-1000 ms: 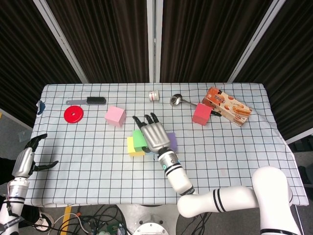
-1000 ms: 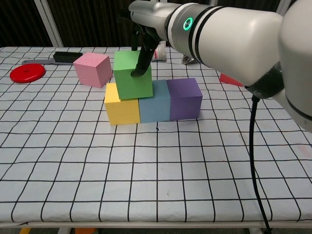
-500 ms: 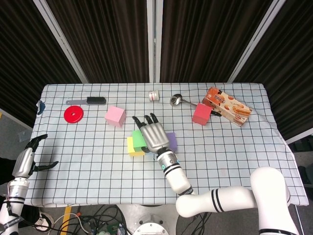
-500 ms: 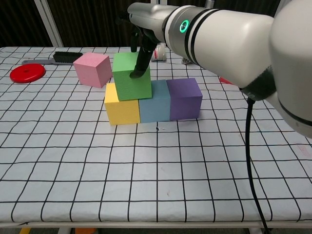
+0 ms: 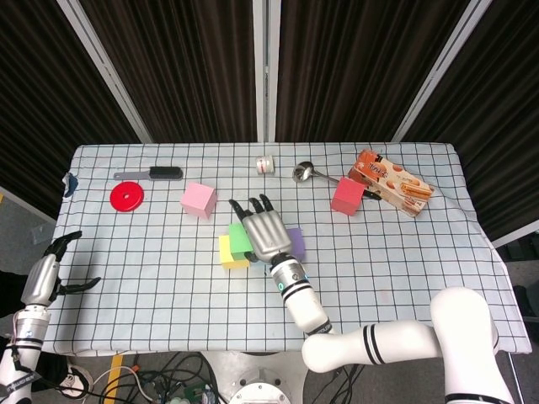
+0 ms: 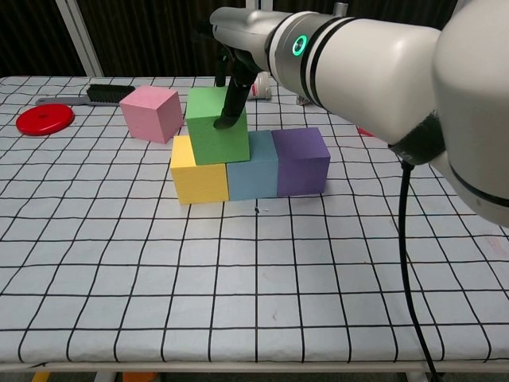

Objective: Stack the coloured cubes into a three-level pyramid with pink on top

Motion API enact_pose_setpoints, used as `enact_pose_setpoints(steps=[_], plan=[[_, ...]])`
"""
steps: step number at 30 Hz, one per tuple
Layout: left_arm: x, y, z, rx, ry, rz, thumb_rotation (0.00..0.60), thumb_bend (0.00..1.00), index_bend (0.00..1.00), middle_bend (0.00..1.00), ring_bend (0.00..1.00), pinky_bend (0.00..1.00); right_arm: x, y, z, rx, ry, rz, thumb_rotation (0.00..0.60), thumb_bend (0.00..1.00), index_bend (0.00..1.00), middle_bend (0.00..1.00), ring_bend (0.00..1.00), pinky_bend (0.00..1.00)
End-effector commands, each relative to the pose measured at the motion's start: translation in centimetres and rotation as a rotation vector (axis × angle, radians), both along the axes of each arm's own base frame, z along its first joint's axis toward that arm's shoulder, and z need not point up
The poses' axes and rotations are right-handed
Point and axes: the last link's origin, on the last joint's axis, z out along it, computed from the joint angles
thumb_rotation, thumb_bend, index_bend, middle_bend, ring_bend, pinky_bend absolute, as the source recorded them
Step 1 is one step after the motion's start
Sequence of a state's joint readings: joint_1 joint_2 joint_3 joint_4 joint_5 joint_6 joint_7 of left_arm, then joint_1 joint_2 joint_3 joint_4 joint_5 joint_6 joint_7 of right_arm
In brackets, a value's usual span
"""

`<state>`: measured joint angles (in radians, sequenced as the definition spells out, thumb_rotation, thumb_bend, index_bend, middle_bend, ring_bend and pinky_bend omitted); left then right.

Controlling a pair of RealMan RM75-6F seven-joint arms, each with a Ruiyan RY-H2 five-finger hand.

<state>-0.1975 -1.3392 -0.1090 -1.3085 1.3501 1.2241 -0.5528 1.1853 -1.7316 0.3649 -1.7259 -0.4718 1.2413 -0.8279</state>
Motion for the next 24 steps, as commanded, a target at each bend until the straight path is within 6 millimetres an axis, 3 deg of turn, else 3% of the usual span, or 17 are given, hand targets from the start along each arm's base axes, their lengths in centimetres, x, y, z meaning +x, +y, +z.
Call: enact_pose_setpoints(steps=[1, 13, 24], plan=[[0.02, 0.03, 0.02, 0.001, -0.002, -0.001, 0.600, 0.09, 0.12, 0.12, 0.06, 0.09, -0.07, 0.00, -0.07, 0.001, 0.003, -0.006, 0.600, 0.18, 0.00, 0.51, 0.09, 0.00], [-0.05, 0.04, 0.00, -0.001, -0.003, 0.001, 0.600, 0.09, 0.12, 0.12, 0.06, 0.09, -0.18, -0.04, -0.41, 0.013, 0.005, -0.011, 0.600, 0.17, 0.00, 0.50, 0.09, 0.00], [-0.12, 0.06, 0.00, -0.001, -0.004, 0.003, 0.600, 0.09, 0.12, 0.12, 0.06, 0.09, -0.37, -0.12, -0.33, 0.031, 0.023, 0.009, 0.600, 0.12, 0.00, 0.21, 0.02, 0.00]])
